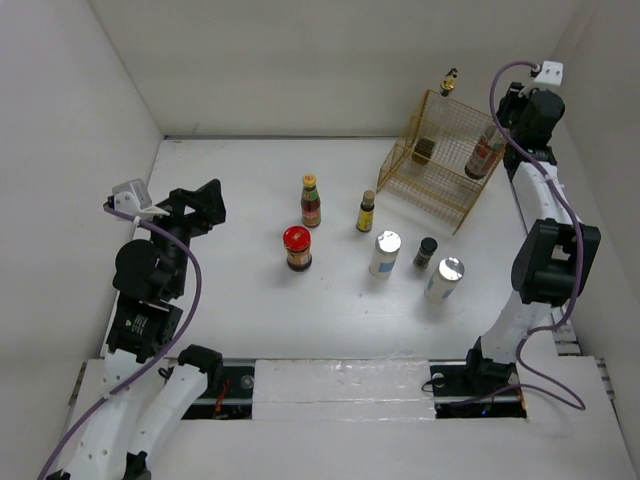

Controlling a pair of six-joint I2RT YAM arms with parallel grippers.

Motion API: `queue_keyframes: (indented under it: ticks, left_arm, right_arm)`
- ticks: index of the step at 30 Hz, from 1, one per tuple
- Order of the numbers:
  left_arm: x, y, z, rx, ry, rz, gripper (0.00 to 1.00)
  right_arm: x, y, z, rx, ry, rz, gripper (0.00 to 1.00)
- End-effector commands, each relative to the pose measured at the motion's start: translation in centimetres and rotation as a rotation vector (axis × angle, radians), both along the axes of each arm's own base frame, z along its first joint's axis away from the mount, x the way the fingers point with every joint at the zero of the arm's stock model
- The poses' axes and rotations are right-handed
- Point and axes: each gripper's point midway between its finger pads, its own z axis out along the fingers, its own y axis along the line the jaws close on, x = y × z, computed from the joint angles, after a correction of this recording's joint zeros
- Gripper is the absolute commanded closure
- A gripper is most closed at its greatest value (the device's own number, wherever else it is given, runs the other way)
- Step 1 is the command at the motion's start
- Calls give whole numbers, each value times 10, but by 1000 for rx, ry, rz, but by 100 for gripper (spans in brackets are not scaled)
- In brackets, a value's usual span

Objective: Organize the condiment bottles

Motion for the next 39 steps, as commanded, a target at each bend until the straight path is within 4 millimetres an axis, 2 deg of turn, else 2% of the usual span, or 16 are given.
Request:
queue_keyframes:
  ticks: [1, 5, 6, 8, 9, 11, 15, 16, 26, 28, 30, 33, 34, 35, 37, 39]
  left_arm:
    - [-1, -3, 12, -3, -50, -18, 23]
    - [-1, -3, 12, -3, -50, -18, 23]
    - [-1, -3, 12, -3, -50, -18, 23]
    - [-1, -3, 12, -3, -50, -18, 23]
    - [-1, -3, 12, -3, -50, -18, 23]
    - [-2, -5, 12, -1, -51, -27, 23]
    - [-2, -5, 12, -1, -51, -27, 23]
    - [-2, -5, 12, -1, -51, -27, 23]
    - [-1, -3, 12, -3, -50, -18, 23]
    - [-1, -3, 12, -3, -50, -18, 23]
    - [-1, -3, 12, -3, -50, -18, 23]
    - [-1, -3, 12, -3, -50, -18, 23]
    - [-1, -3, 12, -3, -50, -18, 23]
    - [-1, -3, 12, -3, -50, -18, 23]
    - [2, -4, 9, 1, -40, -18, 23]
    - [2, -4, 9, 1, -40, -18, 23]
  right_arm:
    - [-18, 4, 78, -26, -234, -5, 93]
    - [-13, 5, 58, -3, -204, 6, 88]
    - [-11, 5, 46, 2, -181, 6, 87]
    - [-11, 5, 46, 2, -181, 6, 84]
    - [-7, 4, 32, 7, -151, 5, 81]
    - [-5, 4, 26, 9, -141, 5, 77]
    - [-5, 4, 15, 13, -119, 4, 60]
    - [-2, 5, 7, 16, -100, 15, 55]
    - [-2, 5, 2, 18, -90, 15, 46]
    - [-5, 6, 9, 16, -103, 15, 41]
    - [-12, 7, 36, 7, -147, 16, 29]
    - [-23, 11, 63, -3, -195, 26, 20]
    - [-33, 13, 85, -12, -236, 26, 16]
    - [-37, 16, 93, -17, -250, 40, 14]
    - [-49, 32, 112, -23, -284, 74, 13]
    - [-55, 55, 118, -39, -293, 107, 13]
